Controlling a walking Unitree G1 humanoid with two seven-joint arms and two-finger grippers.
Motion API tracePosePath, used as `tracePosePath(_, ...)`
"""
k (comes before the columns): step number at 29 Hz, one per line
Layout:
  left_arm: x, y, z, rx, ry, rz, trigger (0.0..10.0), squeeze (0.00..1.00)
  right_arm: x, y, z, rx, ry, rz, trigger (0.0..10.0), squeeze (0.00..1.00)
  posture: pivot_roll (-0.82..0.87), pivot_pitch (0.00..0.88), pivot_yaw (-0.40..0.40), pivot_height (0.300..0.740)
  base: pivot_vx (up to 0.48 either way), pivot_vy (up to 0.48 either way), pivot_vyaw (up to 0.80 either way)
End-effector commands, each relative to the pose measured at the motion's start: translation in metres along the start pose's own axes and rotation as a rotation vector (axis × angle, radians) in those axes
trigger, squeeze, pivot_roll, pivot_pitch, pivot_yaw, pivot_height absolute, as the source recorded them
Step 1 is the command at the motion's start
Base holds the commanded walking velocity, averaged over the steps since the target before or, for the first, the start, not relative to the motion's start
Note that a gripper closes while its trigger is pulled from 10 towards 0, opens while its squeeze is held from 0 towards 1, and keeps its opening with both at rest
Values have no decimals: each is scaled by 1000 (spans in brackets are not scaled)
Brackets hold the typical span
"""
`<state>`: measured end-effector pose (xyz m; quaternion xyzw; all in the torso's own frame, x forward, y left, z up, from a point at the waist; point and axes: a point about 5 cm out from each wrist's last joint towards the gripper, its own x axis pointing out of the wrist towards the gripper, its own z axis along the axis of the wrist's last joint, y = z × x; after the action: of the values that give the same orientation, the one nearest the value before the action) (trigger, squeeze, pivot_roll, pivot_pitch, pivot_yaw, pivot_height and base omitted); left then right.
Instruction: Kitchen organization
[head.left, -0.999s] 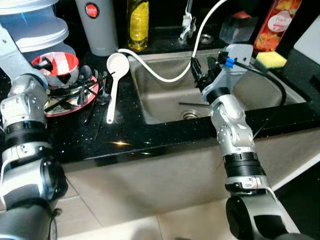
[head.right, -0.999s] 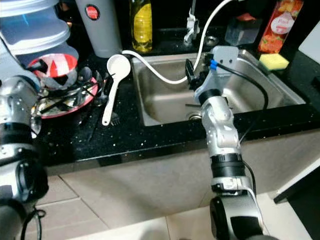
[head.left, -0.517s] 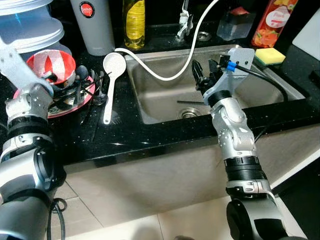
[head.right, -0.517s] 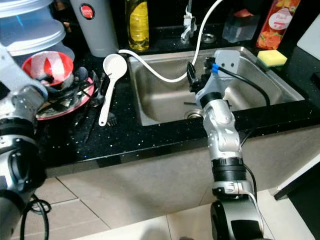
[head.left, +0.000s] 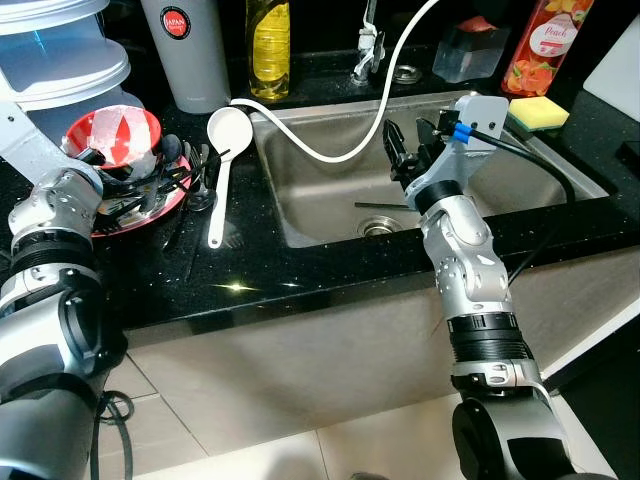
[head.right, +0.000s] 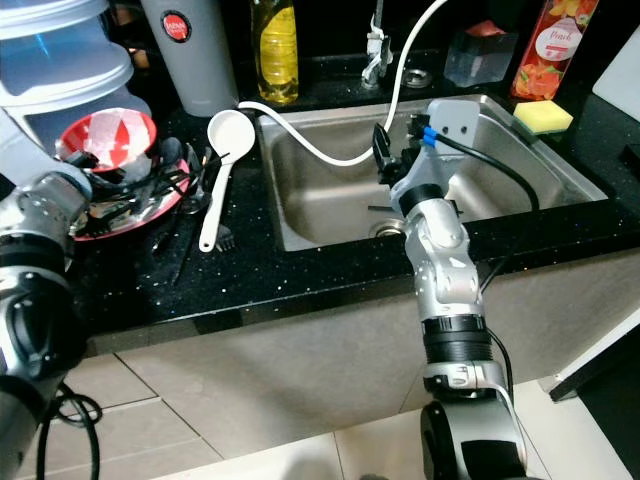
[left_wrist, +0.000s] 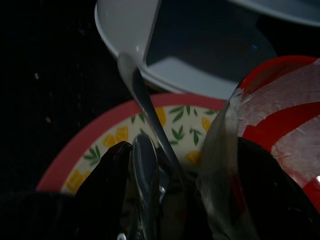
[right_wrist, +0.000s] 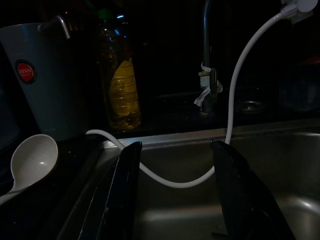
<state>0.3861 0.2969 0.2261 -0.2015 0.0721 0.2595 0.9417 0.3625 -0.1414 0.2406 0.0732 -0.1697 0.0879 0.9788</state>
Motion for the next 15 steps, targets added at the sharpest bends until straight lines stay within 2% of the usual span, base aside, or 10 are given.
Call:
tracePosePath(1, 0, 4, 4, 35, -33, 8, 0, 0, 0, 1, 1, 5, 2, 4, 10000, 0, 19, 12, 21, 740, 0, 0, 0)
tracePosePath(5, -1, 3, 6, 52, -59, 1, 0, 0, 0, 1, 1, 5, 2, 4, 10000, 0, 19, 12, 21, 740, 0, 0, 0)
tracePosePath(6, -3, 0, 12, 90, -113, -10, 0, 0, 0, 2, 1, 6, 2, 5, 10000, 0, 20, 12, 20, 740, 0, 0, 0)
tracePosePath(8, -5, -3, 16, 121, -154, -23, 0, 0, 0, 2, 1, 6, 2, 6, 10000, 0, 20, 12, 19, 740, 0, 0, 0)
tracePosePath(10, -12, -17, 24, 178, -250, -113, 0, 0, 0, 2, 1, 7, 2, 8, 10000, 0, 21, 13, 19, 740, 0, 0, 0)
tracePosePath(11, -18, -26, 28, 207, -305, -162, 10000, 0, 0, 3, 1, 8, 2, 9, 10000, 0, 22, 13, 19, 740, 0, 0, 0)
tracePosePath(12, -25, -34, 32, 237, -361, -212, 10000, 0, 0, 3, 1, 8, 0, 9, 10000, 0, 22, 13, 19, 740, 0, 0, 0)
tracePosePath(13, -25, -34, 32, 237, -361, -212, 10000, 0, 0, 3, 1, 8, 0, 9, 10000, 0, 22, 13, 19, 740, 0, 0, 0)
tracePosePath(14, -38, -47, 35, 289, -446, -288, 10000, 0, 0, 3, 2, 10, -4, 9, 10000, 0, 23, 14, 19, 740, 0, 0, 0)
tracePosePath(15, -42, -50, 36, 305, -470, -305, 10000, 0, 0, 3, 2, 11, -5, 9, 10000, 0, 24, 15, 18, 740, 0, 0, 0)
